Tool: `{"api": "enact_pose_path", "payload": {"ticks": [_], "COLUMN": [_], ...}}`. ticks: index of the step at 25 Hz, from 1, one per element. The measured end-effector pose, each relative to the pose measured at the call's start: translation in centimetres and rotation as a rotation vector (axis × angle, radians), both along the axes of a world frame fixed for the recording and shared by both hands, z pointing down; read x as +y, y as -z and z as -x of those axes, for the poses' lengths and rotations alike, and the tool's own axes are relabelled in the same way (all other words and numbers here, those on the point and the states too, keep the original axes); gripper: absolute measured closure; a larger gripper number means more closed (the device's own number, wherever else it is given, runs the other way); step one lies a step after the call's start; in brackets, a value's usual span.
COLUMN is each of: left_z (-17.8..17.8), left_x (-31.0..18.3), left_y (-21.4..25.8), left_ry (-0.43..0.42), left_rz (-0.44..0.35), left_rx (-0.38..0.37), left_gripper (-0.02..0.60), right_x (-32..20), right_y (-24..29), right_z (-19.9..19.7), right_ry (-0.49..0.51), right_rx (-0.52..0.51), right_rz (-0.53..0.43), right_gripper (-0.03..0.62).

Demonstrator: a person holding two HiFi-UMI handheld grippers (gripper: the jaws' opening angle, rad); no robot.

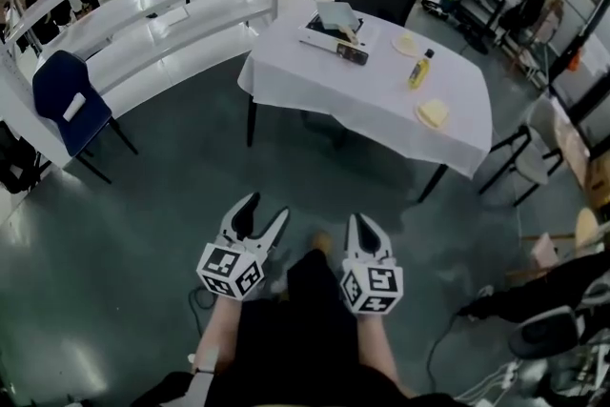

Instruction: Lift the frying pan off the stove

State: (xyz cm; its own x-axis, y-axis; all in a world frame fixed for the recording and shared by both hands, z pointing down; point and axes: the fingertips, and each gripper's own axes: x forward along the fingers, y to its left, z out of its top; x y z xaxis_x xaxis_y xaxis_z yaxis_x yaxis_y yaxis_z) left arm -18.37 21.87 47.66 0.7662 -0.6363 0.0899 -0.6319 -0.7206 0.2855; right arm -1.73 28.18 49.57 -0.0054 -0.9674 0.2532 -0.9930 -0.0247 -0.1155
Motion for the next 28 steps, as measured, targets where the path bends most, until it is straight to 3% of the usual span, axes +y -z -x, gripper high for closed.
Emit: {"api": "enact_pose_path", "payload": {"ticks": [5,18,28], "left_z": [-1.7,-9.9,-14.1], "left_x": [-2.4,-12.6,-20.6], "left_y": [0.6,0.5,1.1], "left_ry": [0.004,0.007,0.060], "left_rz": [0.003,0.006,-0.013], "left_rx": [0.025,0.026,0.026], "left_gripper": [0.308,0.308,0.308], "right_x": [-2.3,-12.0,-21.1], "right_y": [0.1,-0.4,0.1], "right_z": [-1.8,-10.1,-14.0], "right_ry": [0.003,-0.004,0.070], "right_rx": [-0.001,-0.007,-0.019], "right_rz": [-0.004,0.005,-0.006], "right_gripper": [0.588,0.589,0.588]}}
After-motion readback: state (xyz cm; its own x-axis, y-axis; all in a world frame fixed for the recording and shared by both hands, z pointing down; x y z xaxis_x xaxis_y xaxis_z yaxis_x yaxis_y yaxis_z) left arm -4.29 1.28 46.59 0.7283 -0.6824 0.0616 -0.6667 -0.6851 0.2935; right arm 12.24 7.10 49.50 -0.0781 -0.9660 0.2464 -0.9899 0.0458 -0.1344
